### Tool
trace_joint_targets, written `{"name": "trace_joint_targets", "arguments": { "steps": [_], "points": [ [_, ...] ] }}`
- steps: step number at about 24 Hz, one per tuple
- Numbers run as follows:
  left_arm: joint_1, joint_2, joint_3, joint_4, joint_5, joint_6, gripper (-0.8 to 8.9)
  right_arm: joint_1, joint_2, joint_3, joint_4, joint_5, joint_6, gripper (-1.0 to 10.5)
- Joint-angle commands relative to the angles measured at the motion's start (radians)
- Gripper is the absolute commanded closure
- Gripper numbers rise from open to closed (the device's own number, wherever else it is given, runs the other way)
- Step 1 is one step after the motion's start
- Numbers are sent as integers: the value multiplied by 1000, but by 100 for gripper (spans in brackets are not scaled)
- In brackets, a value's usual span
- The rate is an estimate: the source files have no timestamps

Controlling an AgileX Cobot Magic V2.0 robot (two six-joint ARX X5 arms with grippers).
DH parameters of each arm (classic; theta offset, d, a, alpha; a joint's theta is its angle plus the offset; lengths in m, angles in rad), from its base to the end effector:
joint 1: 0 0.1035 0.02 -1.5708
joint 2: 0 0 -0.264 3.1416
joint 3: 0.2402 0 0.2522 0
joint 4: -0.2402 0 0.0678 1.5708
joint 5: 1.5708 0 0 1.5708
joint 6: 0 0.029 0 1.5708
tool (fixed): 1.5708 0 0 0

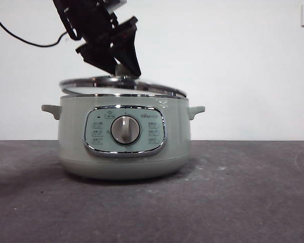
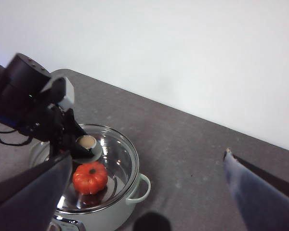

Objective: Pick up the pumpkin,open the lid,put the pumpkin in the pot,close the lid

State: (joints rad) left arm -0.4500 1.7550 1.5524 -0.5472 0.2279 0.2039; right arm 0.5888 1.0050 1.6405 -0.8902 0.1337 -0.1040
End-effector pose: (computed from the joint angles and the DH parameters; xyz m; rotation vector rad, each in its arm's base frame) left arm 0.3489 -0.1758 0.3071 0.2713 0.6916 -0.7215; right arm 0.1131 0.0709 0.4957 -0.1925 0.2167 0.4651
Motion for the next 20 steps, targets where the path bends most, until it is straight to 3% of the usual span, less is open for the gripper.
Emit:
{"name": "trace_joint_targets", "arguments": {
  "steps": [1, 9, 11, 13, 15, 20],
  "points": [
    [-3, 18, 15, 28, 10, 10, 822, 2, 1, 0, 5, 0, 5, 351],
    [0, 19, 15, -14, 10, 6, 792, 2, 3, 0, -13, -3, 5, 351],
    [0, 19, 15, -35, 8, 6, 673, 2, 3, 0, -25, -3, 5, 351],
    [0, 19, 15, -48, 8, 6, 433, 2, 6, 0, -43, -4, 6, 351],
    [0, 19, 15, -55, 8, 6, 280, 2, 8, 0, -69, -4, 6, 351],
    [0, 14, 16, -67, 10, 2, 276, 2, 16, 0, -150, -30, 10, 351]
  ]
}}
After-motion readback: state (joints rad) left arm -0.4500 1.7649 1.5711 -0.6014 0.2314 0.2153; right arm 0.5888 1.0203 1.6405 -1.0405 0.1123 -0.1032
